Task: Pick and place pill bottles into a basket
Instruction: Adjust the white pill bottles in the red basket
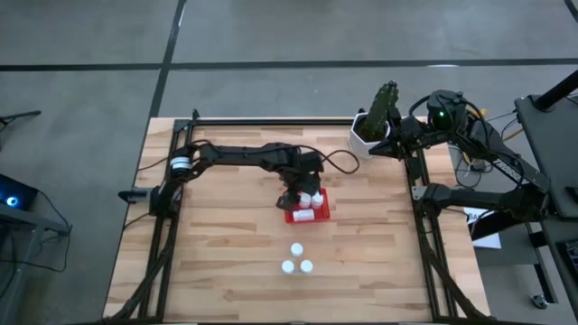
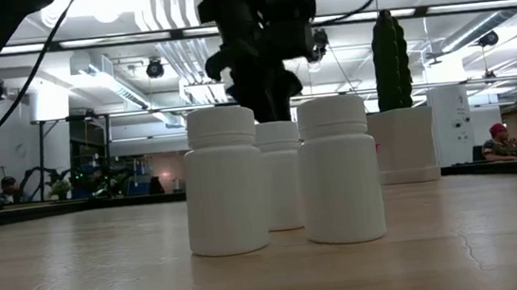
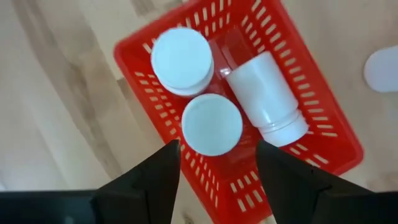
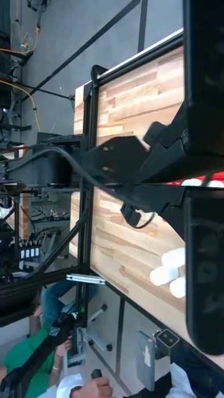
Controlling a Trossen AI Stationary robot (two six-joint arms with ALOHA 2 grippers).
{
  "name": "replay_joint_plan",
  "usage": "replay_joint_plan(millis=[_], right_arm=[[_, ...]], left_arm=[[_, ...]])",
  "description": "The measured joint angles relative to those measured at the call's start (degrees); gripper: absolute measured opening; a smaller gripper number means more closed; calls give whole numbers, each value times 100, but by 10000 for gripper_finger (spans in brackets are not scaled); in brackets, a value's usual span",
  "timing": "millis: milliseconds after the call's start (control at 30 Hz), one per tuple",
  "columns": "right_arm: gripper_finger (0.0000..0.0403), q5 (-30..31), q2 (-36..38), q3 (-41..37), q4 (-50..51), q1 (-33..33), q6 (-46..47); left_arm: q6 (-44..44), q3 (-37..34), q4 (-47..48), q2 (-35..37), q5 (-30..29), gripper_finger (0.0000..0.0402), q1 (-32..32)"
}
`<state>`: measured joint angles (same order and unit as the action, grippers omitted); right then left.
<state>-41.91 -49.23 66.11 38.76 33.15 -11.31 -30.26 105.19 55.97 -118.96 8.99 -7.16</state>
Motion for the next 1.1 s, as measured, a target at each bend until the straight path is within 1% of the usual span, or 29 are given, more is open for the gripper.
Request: replay_joint_plan(millis=[167, 467, 567, 633, 700, 867, 933, 1100], right_arm=[[8, -1, -2, 0, 2, -2, 36], [8, 0, -16, -2, 22, -2, 38], [8, 0, -43, -23, 31, -15, 52], [8, 0, -58, -75, 37, -20, 62], [8, 0, -69, -137, 31, -28, 60], [8, 4, -81, -353, -11, -26, 62], [8, 7, -76, -394, -16, -28, 62], [8, 10, -63, -410, -40, -28, -74]], left_arm=[[29, -2, -50, 438, 8, 191, -4], [151, -68, -436, 1653, 81, 191, -31], [151, -249, -697, 2014, 170, 191, -31], [162, -558, -1062, 2277, 291, 191, -31], [165, -1016, -1601, 2591, 434, 191, -31], [378, -2456, -2885, 3276, 461, 191, -31], [561, -2966, -3481, 3468, 430, 191, -31], [735, -3991, -4459, 3784, 424, 191, -28]])
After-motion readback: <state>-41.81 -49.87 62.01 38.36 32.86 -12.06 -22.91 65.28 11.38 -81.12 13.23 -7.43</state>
